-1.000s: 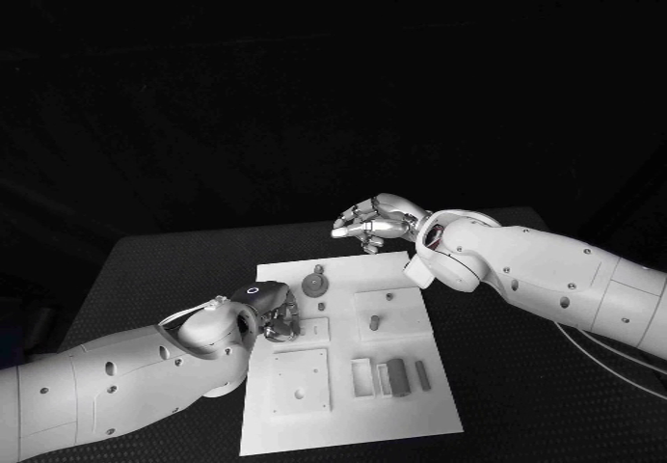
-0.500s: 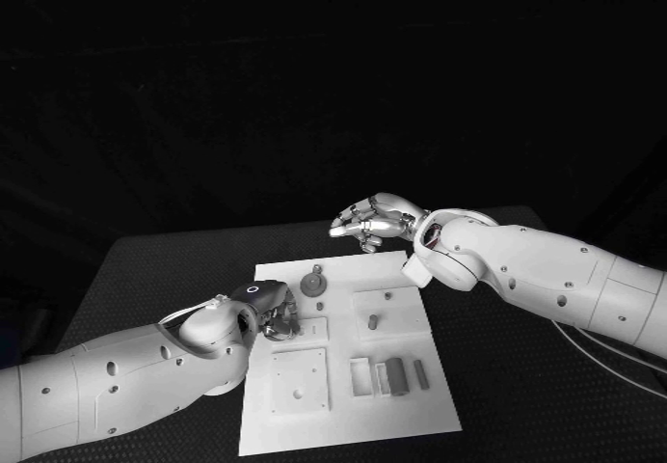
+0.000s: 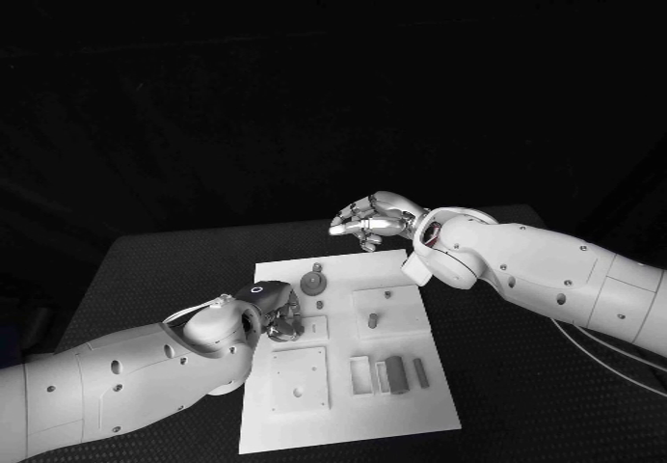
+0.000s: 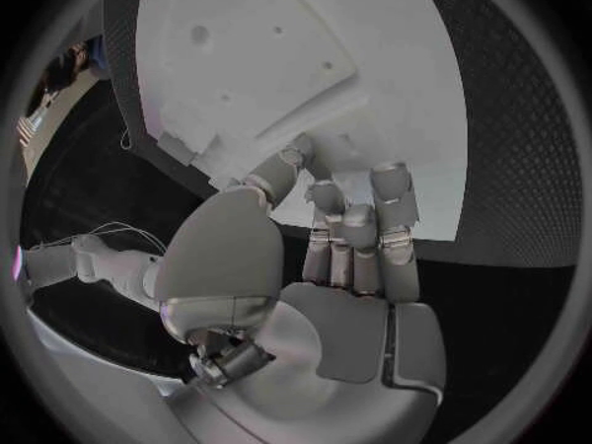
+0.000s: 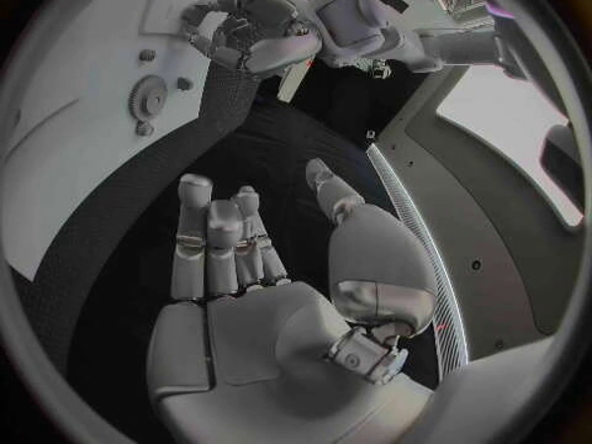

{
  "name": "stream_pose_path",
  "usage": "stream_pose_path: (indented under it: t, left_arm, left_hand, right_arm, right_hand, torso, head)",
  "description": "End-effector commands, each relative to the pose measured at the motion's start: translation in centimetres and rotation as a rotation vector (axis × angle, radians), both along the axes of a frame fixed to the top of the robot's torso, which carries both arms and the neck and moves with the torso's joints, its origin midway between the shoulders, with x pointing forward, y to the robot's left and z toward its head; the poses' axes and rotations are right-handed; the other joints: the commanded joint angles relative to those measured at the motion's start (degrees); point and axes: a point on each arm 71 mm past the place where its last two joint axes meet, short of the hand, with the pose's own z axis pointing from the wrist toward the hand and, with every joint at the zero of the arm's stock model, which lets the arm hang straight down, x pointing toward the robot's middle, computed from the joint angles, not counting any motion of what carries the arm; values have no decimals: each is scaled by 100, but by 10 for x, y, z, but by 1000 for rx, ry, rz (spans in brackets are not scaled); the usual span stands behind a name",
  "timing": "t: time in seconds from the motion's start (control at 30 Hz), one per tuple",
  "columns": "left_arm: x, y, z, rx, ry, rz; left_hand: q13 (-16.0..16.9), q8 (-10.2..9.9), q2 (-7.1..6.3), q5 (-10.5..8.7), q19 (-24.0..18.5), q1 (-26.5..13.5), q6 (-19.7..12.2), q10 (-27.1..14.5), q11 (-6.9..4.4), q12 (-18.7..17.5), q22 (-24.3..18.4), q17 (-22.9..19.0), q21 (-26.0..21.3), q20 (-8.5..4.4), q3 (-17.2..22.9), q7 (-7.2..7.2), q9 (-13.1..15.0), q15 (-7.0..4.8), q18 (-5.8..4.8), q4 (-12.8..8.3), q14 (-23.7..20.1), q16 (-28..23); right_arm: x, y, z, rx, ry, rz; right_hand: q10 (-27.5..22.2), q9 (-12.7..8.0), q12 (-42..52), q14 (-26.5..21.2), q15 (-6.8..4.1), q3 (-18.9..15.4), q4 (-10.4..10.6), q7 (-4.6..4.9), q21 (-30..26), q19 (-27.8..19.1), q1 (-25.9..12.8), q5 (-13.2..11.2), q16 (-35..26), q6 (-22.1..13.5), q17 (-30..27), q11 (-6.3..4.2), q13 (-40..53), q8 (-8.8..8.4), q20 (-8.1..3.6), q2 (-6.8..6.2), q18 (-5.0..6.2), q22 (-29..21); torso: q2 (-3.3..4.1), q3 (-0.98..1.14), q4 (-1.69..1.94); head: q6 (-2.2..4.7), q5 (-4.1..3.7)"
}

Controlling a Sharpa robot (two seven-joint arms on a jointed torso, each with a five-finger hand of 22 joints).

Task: Assemble the parts on the task board

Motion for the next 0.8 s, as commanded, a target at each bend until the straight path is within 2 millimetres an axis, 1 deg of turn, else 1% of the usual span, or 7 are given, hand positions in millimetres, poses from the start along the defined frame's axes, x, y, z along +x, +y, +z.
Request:
stream_pose_path:
  t: [0.03, 0.2, 0.23, 0.37, 0.5, 0.8]
  left_arm:
    - [-2, -2, -3, 7, 27, -8]
    - [-1, -2, -2, 10, 27, -5]
    - [-1, -2, -2, 11, 27, -5]
    - [-1, -2, -3, 16, 30, -4]
    - [0, -2, -3, 21, 35, 0]
    - [0, -8, -3, 16, 32, -10]
  left_hand:
    - [-8, 584, 41, 9, 14, -6, 212, 29, -5, 1, 110, 0, 39, -13, 265, 145, 662, -84, 230, 313, 114, 23]
    - [-8, 584, 43, 10, 14, -4, 212, 30, -6, 0, 110, 0, 39, -14, 266, 144, 664, -85, 230, 310, 115, 22]
    - [-8, 584, 44, 10, 14, -3, 212, 30, -6, 0, 110, 0, 39, -15, 267, 144, 664, -85, 230, 309, 115, 22]
    - [-8, 584, 45, 10, 15, -2, 211, 31, -7, 0, 110, 0, 39, -16, 268, 143, 665, -86, 231, 307, 116, 22]
    - [-8, 585, 47, 10, 15, 1, 211, 32, -8, -1, 110, 0, 39, -17, 269, 142, 667, -87, 231, 303, 117, 22]
    - [-9, 584, 47, 10, 16, 2, 209, 33, -8, -2, 111, 1, 39, -19, 269, 142, 670, -88, 230, 298, 118, 21]
  right_arm:
    - [0, 1, 0, -5, -3, 10]
    - [0, 1, 0, -6, -2, 10]
    - [0, 1, 0, -6, -2, 10]
    - [0, 1, 0, -5, -2, 11]
    - [0, 1, 0, -6, -2, 11]
    - [0, 2, 0, -6, 0, 13]
  right_hand:
    - [22, 5, 36, 9, -31, -36, -9, 48, -5, 33, -25, 11, 17, -19, -9, -32, -6, 34, -76, 51, 141, 61]
    - [22, 5, 36, 9, -31, -37, -9, 48, -6, 34, -27, 11, 16, -19, -10, -32, -8, 34, -76, 52, 141, 60]
    - [22, 5, 36, 9, -32, -37, -9, 48, -6, 34, -28, 11, 16, -19, -10, -32, -8, 34, -76, 52, 141, 60]
    - [22, 6, 36, 9, -32, -38, -8, 48, -7, 34, -30, 11, 16, -19, -11, -33, -9, 34, -77, 54, 141, 60]
    - [22, 6, 37, 9, -32, -39, -8, 48, -8, 34, -31, 11, 16, -19, -11, -33, -10, 34, -77, 55, 141, 60]
    - [23, 7, 37, 10, -32, -41, -7, 47, -10, 34, -37, 11, 16, -18, -13, -33, -14, 34, -77, 57, 141, 59]
  torso:
    - [1, 2, 0]
    - [2, 2, -1]
    - [3, 6, 0]
    - [2, 8, -1]
    - [0, 5, 1]
    - [1, 6, -2]
  head:
    - [2, -1]
    - [-4, -6]
    - [-4, -6]
    - [-3, -9]
    - [-8, -8]
    - [-11, 4]
